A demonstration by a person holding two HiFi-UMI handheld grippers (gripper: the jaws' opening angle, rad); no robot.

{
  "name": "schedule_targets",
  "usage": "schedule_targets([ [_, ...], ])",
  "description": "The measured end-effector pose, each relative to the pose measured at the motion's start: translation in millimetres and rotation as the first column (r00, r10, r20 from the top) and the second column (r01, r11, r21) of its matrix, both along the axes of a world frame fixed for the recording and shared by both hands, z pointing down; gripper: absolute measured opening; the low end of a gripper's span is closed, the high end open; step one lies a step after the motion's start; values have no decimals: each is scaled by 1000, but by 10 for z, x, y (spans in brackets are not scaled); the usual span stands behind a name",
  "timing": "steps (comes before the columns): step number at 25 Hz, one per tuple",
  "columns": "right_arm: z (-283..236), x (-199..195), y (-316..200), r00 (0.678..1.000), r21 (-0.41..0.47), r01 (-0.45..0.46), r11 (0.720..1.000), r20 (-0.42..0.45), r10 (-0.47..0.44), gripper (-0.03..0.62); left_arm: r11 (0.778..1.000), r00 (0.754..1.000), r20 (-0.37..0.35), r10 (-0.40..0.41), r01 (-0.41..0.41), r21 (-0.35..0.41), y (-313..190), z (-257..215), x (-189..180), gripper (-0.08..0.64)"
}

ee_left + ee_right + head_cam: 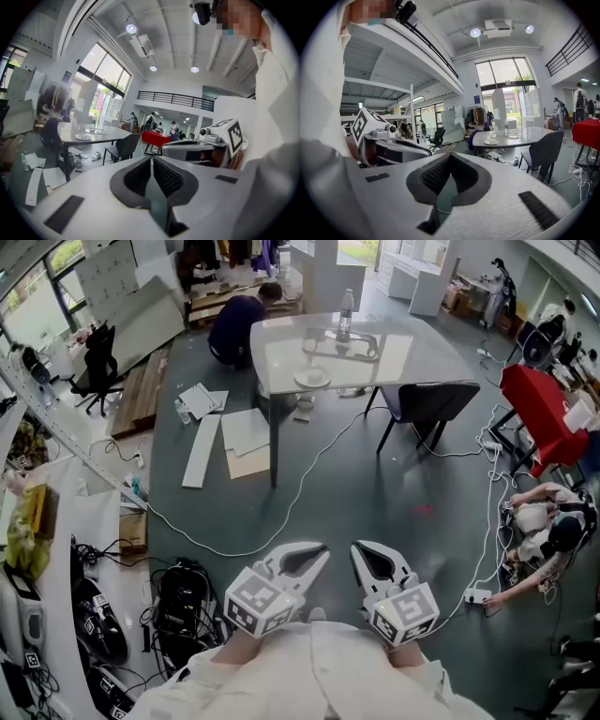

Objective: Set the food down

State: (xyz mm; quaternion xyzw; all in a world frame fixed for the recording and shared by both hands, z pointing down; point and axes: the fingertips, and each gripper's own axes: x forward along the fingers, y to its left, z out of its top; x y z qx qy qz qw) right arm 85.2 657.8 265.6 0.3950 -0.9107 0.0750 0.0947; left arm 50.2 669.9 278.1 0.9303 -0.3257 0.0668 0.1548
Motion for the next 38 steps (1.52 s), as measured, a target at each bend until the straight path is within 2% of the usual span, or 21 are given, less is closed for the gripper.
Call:
schedule_targets([
  [3,-15,9,11,1000,2,-7,1000,29,7,2,1000,1000,-19,-9,9,0,11,-4,2,31],
  [6,-143,145,-9,987,25,-50,998,156,45,2,1000,1000,-22,-13,13,-2,23,-6,61,31],
  [8,-175,239,-22,981,31,-57,998,189,50,3,1000,1000,-13,-16,16,-7,14,14,119,31],
  [15,-94,376,-27,989,27,-39,999,145,35,3,998,997,-25,-70,69,-13,-61,48,200,31],
  [19,14,452,8,992,1,-15,1000,128,15,3,995,995,-42,-87,86,-41,8,154,321,31],
  [23,101,448,42,990,-23,38,999,137,-34,3,994,995,-44,-86,82,-74,32,257,425,31],
  [27,187,457,-76,987,-52,43,998,156,-35,3,992,996,-38,-86,82,-93,-59,339,439,31],
  [33,270,352,-444,987,-68,65,996,151,-54,3,991,995,-42,-87,82,-102,-504,405,365,31],
  [38,260,281,-1023,991,-57,42,997,129,-35,3,995,996,-51,-75,71,-75,-1089,330,264,31],
])
